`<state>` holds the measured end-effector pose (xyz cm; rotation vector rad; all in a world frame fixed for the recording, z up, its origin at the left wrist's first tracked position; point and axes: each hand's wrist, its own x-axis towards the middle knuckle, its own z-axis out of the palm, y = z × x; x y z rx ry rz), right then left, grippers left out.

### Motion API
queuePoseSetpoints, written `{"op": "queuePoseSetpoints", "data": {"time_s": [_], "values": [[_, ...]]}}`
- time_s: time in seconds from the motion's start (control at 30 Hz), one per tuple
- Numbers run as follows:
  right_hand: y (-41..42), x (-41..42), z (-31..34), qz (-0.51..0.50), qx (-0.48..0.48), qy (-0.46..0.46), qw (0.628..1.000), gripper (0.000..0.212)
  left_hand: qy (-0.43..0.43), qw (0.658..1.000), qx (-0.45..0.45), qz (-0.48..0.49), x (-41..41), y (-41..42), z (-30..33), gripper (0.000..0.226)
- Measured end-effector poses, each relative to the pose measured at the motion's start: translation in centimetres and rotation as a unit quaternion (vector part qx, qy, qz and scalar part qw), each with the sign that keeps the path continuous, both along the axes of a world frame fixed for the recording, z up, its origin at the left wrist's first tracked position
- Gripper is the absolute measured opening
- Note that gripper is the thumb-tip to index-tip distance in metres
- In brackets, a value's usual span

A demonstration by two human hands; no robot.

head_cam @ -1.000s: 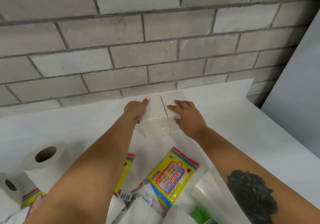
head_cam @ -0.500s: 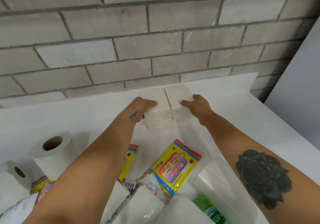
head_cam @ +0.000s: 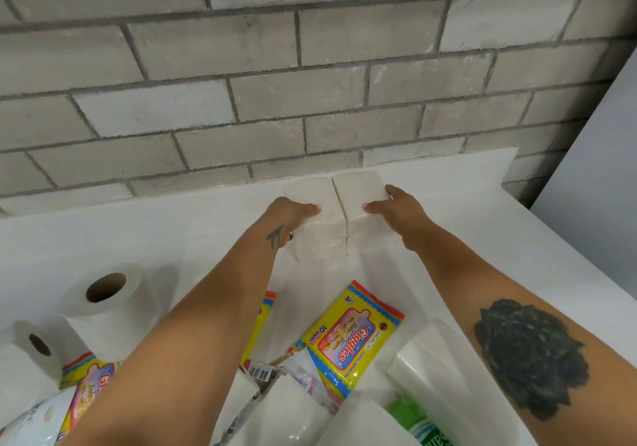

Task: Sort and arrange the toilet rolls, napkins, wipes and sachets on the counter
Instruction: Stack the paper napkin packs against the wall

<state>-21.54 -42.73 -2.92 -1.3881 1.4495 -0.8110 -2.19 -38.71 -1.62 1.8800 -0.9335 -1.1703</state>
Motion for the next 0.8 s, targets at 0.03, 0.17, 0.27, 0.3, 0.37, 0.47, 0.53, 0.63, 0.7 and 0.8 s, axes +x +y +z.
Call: {"op": "queuePoseSetpoints", "data": {"time_s": [0.03,0.17,0.27,0.3,0.37,0.47,0.53,0.63,0.7,0.8], "values": [[0.0,0.0,0.0,0.005,-0.004,0.012,1.0,0.071,-0.012,1.0,0.004,-0.003,0.0,0.1,0.0,0.055],[0.3,0.2,0.2,0.02,-0.022,0.07,0.997,0.049,-0.058,0.998,-0.009,0.007,-0.6,0.3,0.1,0.065],[0.6,0.4,0.5,0.025,-0.043,0.123,0.991,0.056,-0.122,0.991,-0.056,0.025,-1.1,0.8,0.2,0.078],[0.8,0.4,0.7,0.023,-0.049,0.137,0.989,0.064,-0.145,0.986,-0.076,0.026,-1.3,1.0,0.3,0.081],[1.5,0.3,1.2,0.016,-0.06,0.151,0.987,0.078,-0.185,0.976,-0.114,0.026,-1.7,1.7,0.8,0.083],[3.1,-0.3,2.2,0.002,-0.082,0.136,0.987,0.078,-0.206,0.964,-0.167,0.033,-2.4,2.9,1.6,0.079],[4.5,-1.1,2.9,-0.003,-0.09,0.121,0.989,0.073,-0.192,0.957,-0.215,0.043,-3.0,4.2,2.4,0.068],[6.6,-2.5,3.8,-0.004,-0.092,0.103,0.99,0.067,-0.173,0.948,-0.267,0.036,-4.0,6.7,3.5,0.053],[8.1,-3.5,4.2,-0.007,-0.088,0.112,0.99,0.062,-0.132,0.953,-0.273,0.017,-4.7,8.2,3.9,0.045],[10.5,-5.0,4.7,-0.006,-0.076,0.13,0.989,0.058,-0.086,0.966,-0.243,-0.026,-5.9,10.0,3.9,0.036]]}}
